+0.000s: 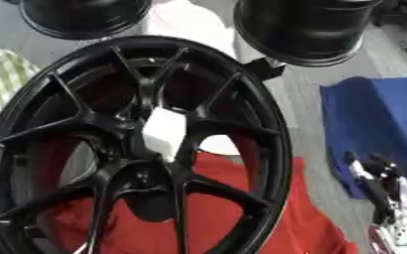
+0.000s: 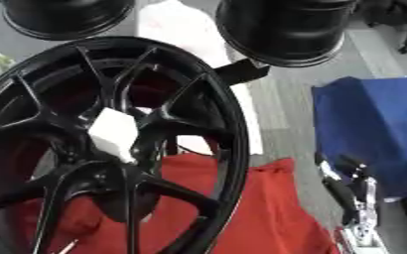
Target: Pull the pin out of the wheel hub.
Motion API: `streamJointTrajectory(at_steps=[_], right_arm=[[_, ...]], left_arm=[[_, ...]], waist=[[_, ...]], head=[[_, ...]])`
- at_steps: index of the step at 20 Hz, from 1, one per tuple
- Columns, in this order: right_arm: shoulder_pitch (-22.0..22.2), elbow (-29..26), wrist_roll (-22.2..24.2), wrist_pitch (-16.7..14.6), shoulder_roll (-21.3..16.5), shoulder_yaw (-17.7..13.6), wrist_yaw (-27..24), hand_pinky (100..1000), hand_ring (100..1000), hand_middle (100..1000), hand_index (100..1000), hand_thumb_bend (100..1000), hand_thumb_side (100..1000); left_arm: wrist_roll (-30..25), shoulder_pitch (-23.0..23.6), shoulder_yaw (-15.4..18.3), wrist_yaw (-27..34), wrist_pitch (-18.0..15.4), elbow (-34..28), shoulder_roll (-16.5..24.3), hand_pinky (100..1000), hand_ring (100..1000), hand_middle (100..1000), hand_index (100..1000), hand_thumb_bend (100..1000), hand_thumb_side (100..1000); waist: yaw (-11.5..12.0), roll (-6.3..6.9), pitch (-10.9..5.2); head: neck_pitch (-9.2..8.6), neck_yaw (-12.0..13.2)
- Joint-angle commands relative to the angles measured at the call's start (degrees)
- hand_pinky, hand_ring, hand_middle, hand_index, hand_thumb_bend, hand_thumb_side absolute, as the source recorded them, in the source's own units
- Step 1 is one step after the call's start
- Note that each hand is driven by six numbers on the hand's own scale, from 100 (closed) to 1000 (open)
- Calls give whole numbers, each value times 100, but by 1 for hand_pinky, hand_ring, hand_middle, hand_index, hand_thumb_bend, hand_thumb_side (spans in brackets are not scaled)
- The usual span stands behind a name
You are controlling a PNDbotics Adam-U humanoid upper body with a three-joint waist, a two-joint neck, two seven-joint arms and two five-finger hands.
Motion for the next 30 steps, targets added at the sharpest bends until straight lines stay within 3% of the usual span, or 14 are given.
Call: streamJointTrajectory(at_steps=[1,4,5,6,7,8,9,10,11,12,16,23,26,30], right_arm=[[-63,-82,-19,-23,-111,-24,-63,625,750,555,688,574,237],[-84,-75,-15,-30,-95,-16,-81,625,750,554,688,573,238],[-85,-75,-12,-31,-93,-15,-83,625,750,554,688,573,238],[-86,-76,-9,-31,-93,-15,-84,625,750,554,688,572,238],[-86,-77,-7,-30,-93,-15,-85,625,750,554,688,572,238],[-86,-78,-6,-29,-94,-15,-87,625,750,554,687,572,238],[-85,-78,-5,-28,-96,-15,-89,625,750,554,687,572,238],[-84,-77,-5,-27,-98,-15,-91,625,750,554,687,572,237],[-83,-75,-5,-27,-100,-16,-93,625,750,554,687,573,237],[-84,-72,-6,-28,-103,-17,-96,625,750,554,687,572,237],[-90,-65,-14,-37,-106,-18,-111,625,750,554,688,572,237],[-96,-59,-8,-39,-70,-9,-132,625,750,554,688,572,236],[-107,-61,-6,-41,-58,-5,-140,625,751,555,688,572,236],[-131,-59,5,-44,-41,7,-153,625,751,555,688,572,236]], left_arm=[[396,313,218,-258,93,140,73,616,519,404,502,287,142],[644,756,297,-377,179,258,-72,750,723,653,755,353,166],[700,855,320,-369,163,269,-111,798,800,773,863,455,565],[769,934,342,-350,133,267,-140,815,823,801,889,526,728],[843,998,360,-338,114,260,-159,832,840,822,908,553,824],[922,1046,380,-337,115,253,-173,832,848,836,921,514,895],[1034,1083,417,-353,160,249,-181,824,843,833,917,468,919],[1235,1109,470,-403,278,240,-183,790,817,805,878,309,899],[1549,1129,537,-433,456,212,-207,755,790,775,835,153,854],[1915,1153,598,-364,644,167,-266,708,752,731,787,100,785],[3290,1362,775,843,1032,-135,-876,601,642,603,715,100,801],[4437,1905,1076,2898,984,-132,-2638,569,607,568,687,100,908],[4771,2096,1090,3282,793,-54,-3109,571,606,567,686,100,924],[4926,2278,1097,3287,488,-19,-3435,571,603,563,686,100,919]], waist=[[-22,-2,-142],[-43,-22,-130],[-43,-28,-129],[-43,-33,-131],[-42,-37,-133],[-41,-40,-136],[-36,-42,-139],[-30,-42,-143],[-24,-42,-147],[-19,-42,-150],[-11,-48,-160],[3,-121,-161],[-3,-137,-152],[-23,-160,-140]], head=[[-51,46],[-63,50],[-66,53],[-67,60],[-70,67],[-73,73],[-79,76],[-83,77],[-87,79],[-88,83],[-81,92],[-83,85],[-87,101],[-102,126]])
